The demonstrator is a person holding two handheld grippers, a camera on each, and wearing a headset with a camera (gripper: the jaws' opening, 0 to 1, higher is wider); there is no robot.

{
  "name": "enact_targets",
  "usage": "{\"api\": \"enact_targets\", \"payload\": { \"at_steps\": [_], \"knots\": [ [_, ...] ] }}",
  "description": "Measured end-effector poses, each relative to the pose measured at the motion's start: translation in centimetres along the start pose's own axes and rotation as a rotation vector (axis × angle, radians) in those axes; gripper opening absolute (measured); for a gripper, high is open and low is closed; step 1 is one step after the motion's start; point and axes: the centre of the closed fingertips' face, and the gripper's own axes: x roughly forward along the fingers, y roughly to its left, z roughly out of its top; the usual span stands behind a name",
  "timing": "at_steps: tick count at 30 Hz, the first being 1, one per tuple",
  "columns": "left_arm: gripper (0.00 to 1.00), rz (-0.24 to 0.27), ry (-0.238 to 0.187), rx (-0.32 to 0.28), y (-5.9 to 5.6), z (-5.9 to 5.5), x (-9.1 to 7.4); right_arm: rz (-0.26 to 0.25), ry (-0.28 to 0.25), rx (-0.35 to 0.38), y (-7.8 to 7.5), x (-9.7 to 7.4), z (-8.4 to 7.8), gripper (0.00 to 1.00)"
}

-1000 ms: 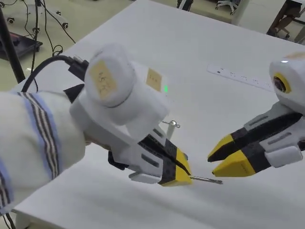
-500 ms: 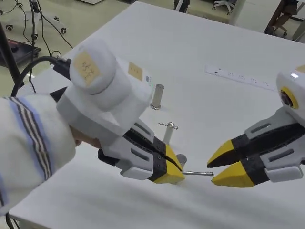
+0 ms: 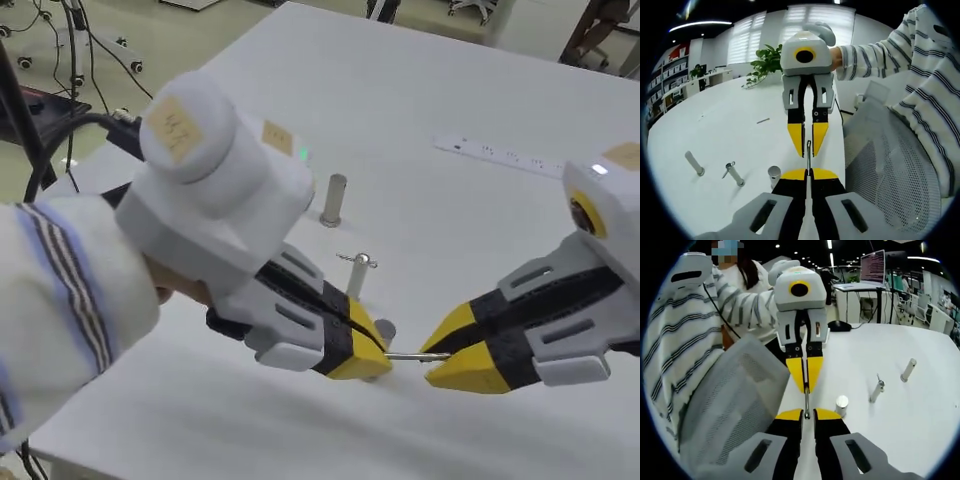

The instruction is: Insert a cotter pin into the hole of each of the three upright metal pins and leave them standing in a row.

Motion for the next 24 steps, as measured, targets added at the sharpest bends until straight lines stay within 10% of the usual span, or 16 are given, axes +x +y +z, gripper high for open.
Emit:
{"api": "enact_targets", "payload": {
  "at_steps": [24],
  "knots": [
    [0.01, 0.04, -0.052, 0.041, 0.55, -0.45, 0.3, -0.035, -0.001, -0.004, -0.44, 0.24, -0.55, 0.04]
  ]
}}
